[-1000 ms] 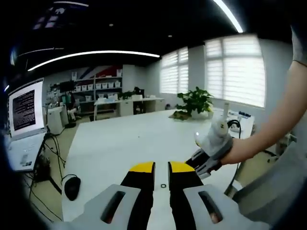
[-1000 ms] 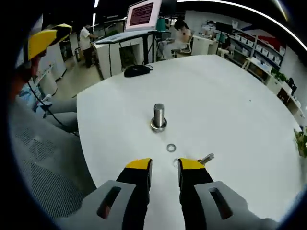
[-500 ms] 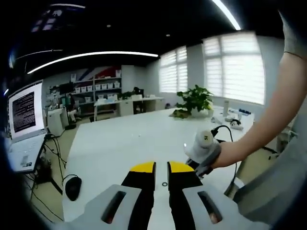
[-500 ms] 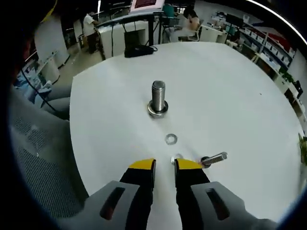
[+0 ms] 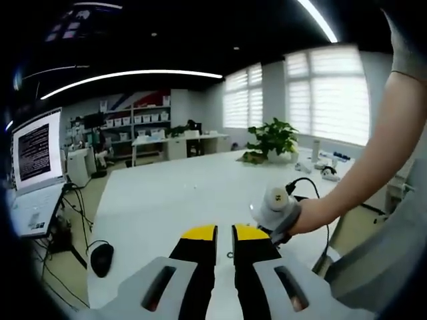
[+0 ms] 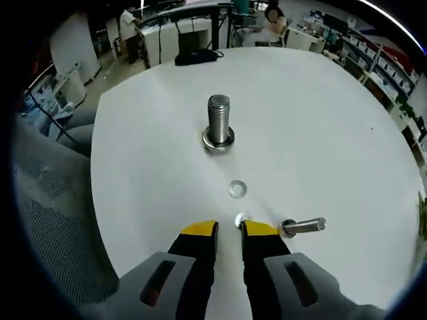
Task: Place the washer onto the threaded stud by aligning its center hole with the stud, sliding it down to the base, and recovering from edge contact or off-axis alignment until the washer reaches the visible bottom stop.
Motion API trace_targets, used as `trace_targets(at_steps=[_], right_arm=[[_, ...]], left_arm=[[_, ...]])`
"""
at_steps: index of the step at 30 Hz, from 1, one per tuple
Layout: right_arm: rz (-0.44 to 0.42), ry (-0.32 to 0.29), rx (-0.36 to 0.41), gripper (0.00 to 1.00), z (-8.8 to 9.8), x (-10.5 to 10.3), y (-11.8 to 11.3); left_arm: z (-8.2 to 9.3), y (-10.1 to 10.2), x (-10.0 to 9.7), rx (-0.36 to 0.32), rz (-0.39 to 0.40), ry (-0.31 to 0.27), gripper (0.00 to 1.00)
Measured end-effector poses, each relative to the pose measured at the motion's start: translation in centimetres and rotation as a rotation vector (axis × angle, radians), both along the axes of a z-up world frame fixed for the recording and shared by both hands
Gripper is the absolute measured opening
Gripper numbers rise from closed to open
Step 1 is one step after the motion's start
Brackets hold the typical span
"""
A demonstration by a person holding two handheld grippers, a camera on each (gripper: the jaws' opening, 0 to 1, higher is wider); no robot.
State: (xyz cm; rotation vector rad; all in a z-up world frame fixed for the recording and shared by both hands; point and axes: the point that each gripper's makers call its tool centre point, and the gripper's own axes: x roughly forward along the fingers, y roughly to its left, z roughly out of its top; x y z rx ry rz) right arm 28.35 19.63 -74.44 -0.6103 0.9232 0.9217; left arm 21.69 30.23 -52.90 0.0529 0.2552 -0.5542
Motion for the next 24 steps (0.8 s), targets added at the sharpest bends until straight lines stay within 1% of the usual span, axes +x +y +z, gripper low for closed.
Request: trace_targets(at_steps=[5, 10, 13, 15, 18, 20, 22, 24], right_arm=[[-0.012, 0.011, 0.018, 0.16, 0.03, 0.26, 0.30], [-0.006, 0.021, 0.021, 0.13, -0.04, 0.20, 0.37], [-0.011, 0.018, 0.010, 0.10, -0.05, 0.47, 0.30], [-0.028, 0.023, 0.002, 0.08, -0.09, 0.70, 0.17], [-0.038, 0.040, -0.009, 0.07, -0.12, 0.82, 0.14], [-0.027, 0.032, -0.025, 0.07, -0.10, 0.68, 0.21], [-0.009, 0.010, -0.044, 0.07, -0.09, 0.55, 0.23], [-0.024, 0.015, -0.035, 0.06, -0.07, 0.62, 0.16]], left_arm=[[-0.06, 0.01, -0.03, 0.003, -0.002, 0.001, 0.06], [0.01, 0.02, -0.14, -0.011, -0.001, 0.006, 0.06], [-0.03, 0.18, -0.14, -0.014, 0.001, 0.009, 0.05], [-0.01, 0.24, -0.10, -0.013, 0.002, 0.008, 0.05], [-0.03, 0.29, -0.09, -0.012, 0.005, 0.009, 0.05], [-0.06, 0.17, -0.17, -0.014, 0.002, 0.012, 0.05], [-0.01, 0.01, -0.18, -0.022, -0.001, 0.012, 0.05], [-0.08, -0.02, -0.18, -0.015, -0.003, 0.012, 0.05]])
